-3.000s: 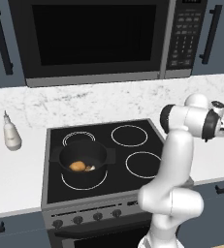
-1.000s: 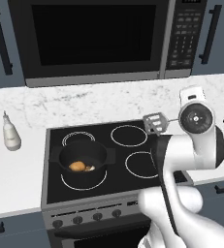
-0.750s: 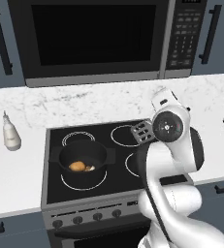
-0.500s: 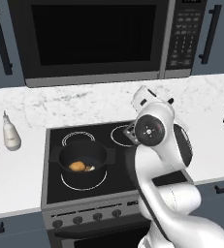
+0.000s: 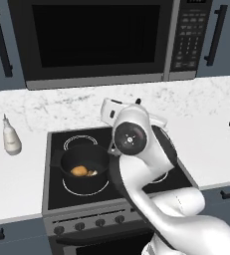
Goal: Put the mushroom and potato in the pot. Retrieve the spatula and lightly stir the vegetables in the pot.
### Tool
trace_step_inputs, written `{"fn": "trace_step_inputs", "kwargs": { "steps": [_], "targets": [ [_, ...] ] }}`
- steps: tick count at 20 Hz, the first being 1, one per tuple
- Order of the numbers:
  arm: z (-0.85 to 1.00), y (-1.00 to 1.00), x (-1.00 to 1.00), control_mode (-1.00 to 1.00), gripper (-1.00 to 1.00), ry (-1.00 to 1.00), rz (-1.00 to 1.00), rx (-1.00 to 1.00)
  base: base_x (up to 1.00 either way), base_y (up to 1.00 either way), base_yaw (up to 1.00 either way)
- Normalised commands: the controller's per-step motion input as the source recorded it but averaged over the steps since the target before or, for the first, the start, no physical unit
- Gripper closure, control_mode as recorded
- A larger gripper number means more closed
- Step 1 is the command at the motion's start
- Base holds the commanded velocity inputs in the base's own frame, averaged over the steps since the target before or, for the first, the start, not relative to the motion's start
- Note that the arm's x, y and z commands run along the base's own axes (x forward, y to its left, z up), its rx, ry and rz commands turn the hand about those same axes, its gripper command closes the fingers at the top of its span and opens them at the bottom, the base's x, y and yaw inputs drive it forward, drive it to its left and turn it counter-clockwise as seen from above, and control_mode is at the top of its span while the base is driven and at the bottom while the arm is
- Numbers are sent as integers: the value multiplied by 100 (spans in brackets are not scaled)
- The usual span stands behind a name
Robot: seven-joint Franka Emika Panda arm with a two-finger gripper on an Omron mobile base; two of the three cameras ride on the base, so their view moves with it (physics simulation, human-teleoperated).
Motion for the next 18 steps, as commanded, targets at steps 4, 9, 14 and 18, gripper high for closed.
{"fn": "trace_step_inputs", "kwargs": {
  "steps": [4, 9, 14, 18],
  "targets": [
    [11, 27, 18, -100, 100, 0, 29, -4, 0, 0, 0],
    [-25, 54, 18, -100, 100, 3, 28, -9, 0, 0, 0],
    [-42, 34, 32, -100, 100, 1, 25, -13, 0, 0, 0],
    [-38, 5, 30, -100, 100, 0, 22, -12, 0, 0, 0]
  ]
}}
